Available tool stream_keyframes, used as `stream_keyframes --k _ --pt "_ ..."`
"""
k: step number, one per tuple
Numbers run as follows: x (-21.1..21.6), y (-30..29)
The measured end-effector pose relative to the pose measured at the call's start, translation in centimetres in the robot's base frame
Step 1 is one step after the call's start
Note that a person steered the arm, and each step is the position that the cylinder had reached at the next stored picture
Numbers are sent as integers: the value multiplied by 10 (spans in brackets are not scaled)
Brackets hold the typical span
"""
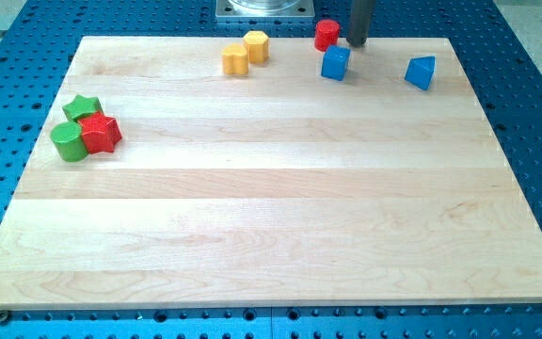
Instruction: Push the red circle close to hexagon
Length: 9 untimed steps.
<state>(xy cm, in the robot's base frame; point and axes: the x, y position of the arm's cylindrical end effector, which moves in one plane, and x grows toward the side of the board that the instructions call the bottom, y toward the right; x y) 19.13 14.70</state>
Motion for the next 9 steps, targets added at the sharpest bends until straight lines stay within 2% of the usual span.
stream_keyframes --k 3,9 --pt "1 -11" --pt "2 -104"
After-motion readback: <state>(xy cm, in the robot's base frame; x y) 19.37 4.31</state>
